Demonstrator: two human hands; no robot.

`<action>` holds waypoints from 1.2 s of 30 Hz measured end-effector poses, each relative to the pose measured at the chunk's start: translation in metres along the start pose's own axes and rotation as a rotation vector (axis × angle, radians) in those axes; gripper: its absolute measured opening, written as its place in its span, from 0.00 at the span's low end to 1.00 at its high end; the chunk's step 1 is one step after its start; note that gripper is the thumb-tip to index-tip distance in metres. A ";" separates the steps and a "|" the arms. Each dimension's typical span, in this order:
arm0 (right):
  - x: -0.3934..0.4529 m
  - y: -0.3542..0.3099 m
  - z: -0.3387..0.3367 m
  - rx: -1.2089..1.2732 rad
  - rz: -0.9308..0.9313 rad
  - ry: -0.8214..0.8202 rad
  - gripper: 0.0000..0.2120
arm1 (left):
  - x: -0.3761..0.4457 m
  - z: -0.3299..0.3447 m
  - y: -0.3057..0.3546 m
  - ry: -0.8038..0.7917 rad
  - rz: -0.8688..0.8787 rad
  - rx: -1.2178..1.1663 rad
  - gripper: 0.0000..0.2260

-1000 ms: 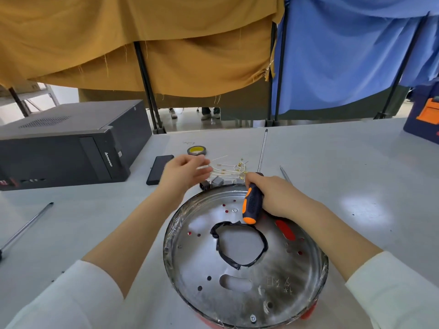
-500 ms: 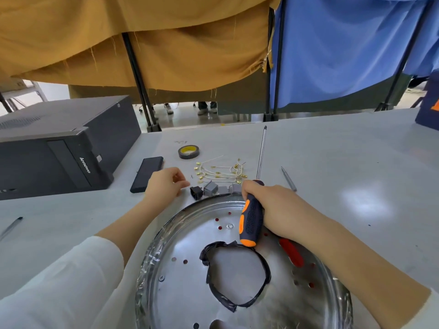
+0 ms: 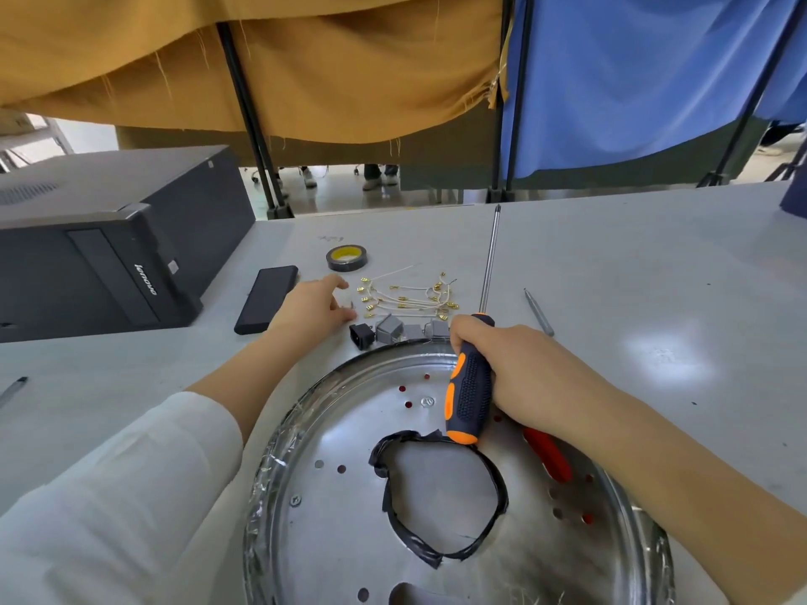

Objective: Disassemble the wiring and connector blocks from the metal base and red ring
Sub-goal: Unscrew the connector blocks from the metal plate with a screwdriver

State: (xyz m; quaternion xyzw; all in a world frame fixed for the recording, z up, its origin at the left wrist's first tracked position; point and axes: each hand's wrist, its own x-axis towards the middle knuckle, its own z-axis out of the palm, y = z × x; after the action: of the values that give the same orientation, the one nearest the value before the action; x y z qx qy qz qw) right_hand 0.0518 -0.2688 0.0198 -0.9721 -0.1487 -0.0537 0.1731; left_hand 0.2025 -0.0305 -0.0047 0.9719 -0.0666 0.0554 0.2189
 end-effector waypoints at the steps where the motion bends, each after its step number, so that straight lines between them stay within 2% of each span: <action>1: 0.000 0.000 0.000 0.001 0.001 -0.002 0.22 | -0.005 -0.004 0.000 0.008 -0.001 -0.008 0.20; 3: 0.002 0.000 -0.001 0.013 0.013 -0.006 0.22 | -0.021 -0.012 0.002 0.042 0.001 -0.037 0.20; 5: 0.002 0.000 -0.001 0.023 0.028 -0.007 0.21 | -0.043 -0.021 0.010 0.050 -0.014 -0.182 0.13; 7: 0.003 0.000 -0.001 0.030 0.045 -0.005 0.20 | -0.067 -0.029 0.021 0.026 0.000 -0.307 0.08; 10: 0.001 -0.003 -0.003 0.029 0.070 -0.009 0.18 | -0.101 -0.044 0.038 -0.074 0.045 -0.293 0.05; 13: -0.006 -0.009 -0.006 0.005 0.126 0.003 0.17 | -0.129 -0.058 0.045 -0.208 0.019 -0.220 0.10; 17: -0.025 -0.012 -0.013 -0.065 0.240 0.020 0.17 | -0.158 -0.066 0.043 -0.291 -0.030 -0.042 0.20; 21: -0.038 -0.009 -0.026 -0.084 0.281 -0.045 0.13 | -0.169 -0.059 0.041 -0.293 -0.027 0.058 0.19; 24: -0.041 -0.008 -0.037 -0.019 0.260 -0.086 0.11 | -0.168 -0.053 0.043 -0.253 0.012 -0.009 0.16; 26: -0.041 -0.008 -0.041 0.020 0.226 -0.063 0.14 | -0.164 -0.052 0.045 -0.261 0.035 -0.090 0.16; 29: -0.036 -0.010 -0.039 0.044 0.156 -0.025 0.15 | -0.154 -0.052 0.050 -0.307 0.075 -0.172 0.23; 33: -0.027 -0.016 -0.029 0.138 0.061 -0.062 0.18 | -0.141 -0.051 0.057 -0.360 0.110 -0.152 0.29; 36: -0.024 -0.014 -0.022 0.197 0.079 -0.016 0.19 | -0.139 -0.051 0.063 -0.291 0.061 0.004 0.29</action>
State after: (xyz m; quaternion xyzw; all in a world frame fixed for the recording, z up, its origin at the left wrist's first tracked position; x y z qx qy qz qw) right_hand 0.0235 -0.2706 0.0408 -0.9558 -0.1165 -0.0240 0.2687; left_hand 0.0523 -0.0503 0.0480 0.9676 -0.1272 -0.0794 0.2031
